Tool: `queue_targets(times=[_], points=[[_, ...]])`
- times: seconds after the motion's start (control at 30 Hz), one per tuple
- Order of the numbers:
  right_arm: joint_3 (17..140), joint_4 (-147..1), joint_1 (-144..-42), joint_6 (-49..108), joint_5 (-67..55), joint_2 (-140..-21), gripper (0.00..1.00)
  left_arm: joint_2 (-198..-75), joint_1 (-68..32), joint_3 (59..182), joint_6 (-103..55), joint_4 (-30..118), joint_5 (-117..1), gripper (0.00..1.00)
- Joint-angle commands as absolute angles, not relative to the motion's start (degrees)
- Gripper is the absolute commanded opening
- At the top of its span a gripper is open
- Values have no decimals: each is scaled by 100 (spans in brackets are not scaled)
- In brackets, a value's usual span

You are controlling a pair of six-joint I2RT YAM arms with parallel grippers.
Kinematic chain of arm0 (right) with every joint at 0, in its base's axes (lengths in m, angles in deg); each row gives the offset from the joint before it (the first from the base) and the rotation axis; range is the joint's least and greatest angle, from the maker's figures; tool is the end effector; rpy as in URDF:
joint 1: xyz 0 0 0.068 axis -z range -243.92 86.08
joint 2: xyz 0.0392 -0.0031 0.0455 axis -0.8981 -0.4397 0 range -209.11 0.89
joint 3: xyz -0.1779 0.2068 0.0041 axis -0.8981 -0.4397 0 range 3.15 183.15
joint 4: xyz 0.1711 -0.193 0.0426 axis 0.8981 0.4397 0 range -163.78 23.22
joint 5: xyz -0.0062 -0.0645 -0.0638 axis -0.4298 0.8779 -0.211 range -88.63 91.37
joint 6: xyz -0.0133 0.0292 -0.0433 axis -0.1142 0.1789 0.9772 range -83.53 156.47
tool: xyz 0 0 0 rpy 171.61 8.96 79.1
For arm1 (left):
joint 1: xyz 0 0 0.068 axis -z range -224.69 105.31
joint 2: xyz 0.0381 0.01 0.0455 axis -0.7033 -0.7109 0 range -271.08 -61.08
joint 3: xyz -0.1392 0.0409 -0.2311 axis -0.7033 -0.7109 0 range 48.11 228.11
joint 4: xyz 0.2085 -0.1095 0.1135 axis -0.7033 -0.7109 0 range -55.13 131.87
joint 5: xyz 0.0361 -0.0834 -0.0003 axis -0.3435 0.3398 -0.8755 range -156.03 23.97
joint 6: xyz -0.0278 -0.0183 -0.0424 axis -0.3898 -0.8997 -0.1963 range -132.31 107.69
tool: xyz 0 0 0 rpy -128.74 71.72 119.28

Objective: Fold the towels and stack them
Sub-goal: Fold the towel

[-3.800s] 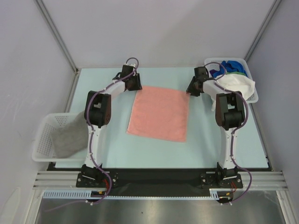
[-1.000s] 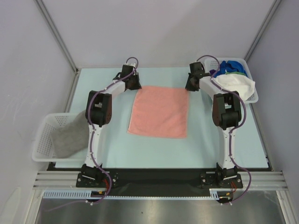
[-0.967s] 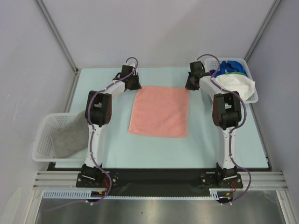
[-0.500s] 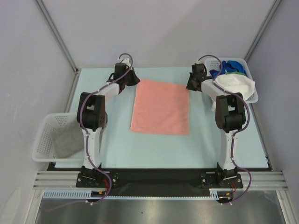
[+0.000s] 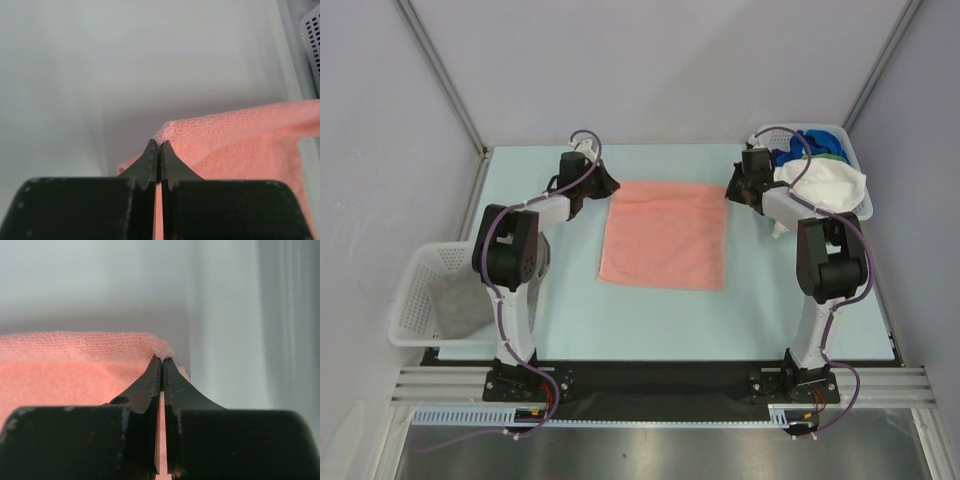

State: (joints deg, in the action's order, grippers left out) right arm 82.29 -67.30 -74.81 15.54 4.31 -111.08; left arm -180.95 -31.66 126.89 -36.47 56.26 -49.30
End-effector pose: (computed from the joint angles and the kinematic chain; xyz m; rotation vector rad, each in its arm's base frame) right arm 0.4343 0.0817 0.2066 0.2258 2.2556 0.2384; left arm 0.4578 -0.1165 0.1782 -0.0140 2.0884 -0.6987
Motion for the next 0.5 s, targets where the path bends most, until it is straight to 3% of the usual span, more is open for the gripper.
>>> queue_targets(times=[0.0, 0.47], points=[[7883, -7316, -7516, 1546, 365, -10582, 0, -17437, -3204, 12327, -3745, 6085, -5003, 0], [6793, -7492, -7763, 1221, 550, -9879, 0, -16374, -3204, 10841, -4122, 6454, -5345, 0]])
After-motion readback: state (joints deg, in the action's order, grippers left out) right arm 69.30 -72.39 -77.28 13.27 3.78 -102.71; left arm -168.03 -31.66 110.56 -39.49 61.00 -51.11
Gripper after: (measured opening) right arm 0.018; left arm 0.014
